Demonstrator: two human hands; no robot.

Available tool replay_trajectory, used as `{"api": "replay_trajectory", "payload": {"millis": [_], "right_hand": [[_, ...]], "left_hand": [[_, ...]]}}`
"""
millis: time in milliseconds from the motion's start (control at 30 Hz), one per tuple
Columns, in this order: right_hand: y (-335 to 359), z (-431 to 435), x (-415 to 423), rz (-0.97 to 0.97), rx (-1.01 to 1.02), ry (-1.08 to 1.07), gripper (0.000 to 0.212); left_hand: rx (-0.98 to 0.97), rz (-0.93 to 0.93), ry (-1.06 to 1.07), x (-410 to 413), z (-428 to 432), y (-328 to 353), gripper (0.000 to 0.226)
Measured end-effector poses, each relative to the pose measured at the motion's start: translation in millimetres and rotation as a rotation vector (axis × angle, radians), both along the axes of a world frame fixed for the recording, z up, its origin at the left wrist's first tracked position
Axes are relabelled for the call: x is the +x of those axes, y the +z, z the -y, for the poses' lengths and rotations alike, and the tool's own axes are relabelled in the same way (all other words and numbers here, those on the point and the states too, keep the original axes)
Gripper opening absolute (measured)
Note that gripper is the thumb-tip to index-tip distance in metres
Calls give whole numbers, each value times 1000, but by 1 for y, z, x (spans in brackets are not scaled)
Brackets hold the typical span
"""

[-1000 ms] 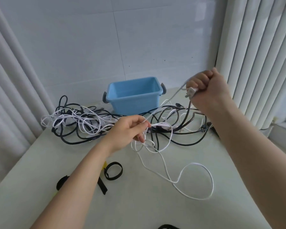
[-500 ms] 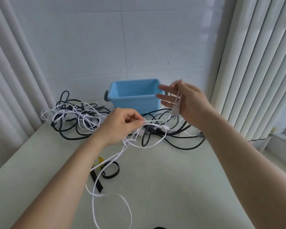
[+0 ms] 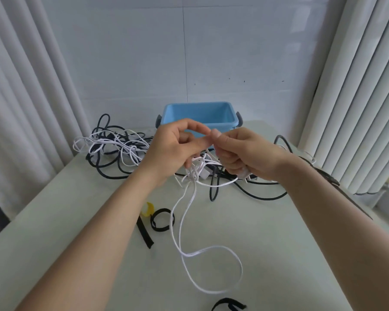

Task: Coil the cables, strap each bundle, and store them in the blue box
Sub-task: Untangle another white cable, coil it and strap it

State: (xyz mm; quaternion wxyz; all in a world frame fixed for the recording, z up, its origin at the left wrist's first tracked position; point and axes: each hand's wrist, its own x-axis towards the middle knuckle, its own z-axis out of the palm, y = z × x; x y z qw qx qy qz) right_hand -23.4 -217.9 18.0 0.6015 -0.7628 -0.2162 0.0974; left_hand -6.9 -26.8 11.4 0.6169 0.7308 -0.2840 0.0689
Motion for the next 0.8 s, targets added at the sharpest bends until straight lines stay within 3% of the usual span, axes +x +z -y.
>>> {"api": "replay_trajectory", "payload": {"millis": [100,233,300,367,433,600,800], "right_hand": [[3,4,1,25,129,-55,47],[10,12,6,53,435,-167,44],[17,19,7,58,614,-245,48],[26,30,7,53,781,-345,49],[32,43,8,63,830,-416,48],[31,52,5,81,651,-336,51],[34,33,-2,126,475,-260,54]], "left_hand": [[47,-93,-123,2,-4,-4,33],[154,-106,-152,8,-5,-16,18],[318,-110,-163,12,-7,-22,2],[535,-92,-185,14,-8,-28,13],[602,-82,-172,13,-6,-33,13],[264,-95,-11,7,13,-26,11],[19,-133,-164,-9,28,-18,32]]}}
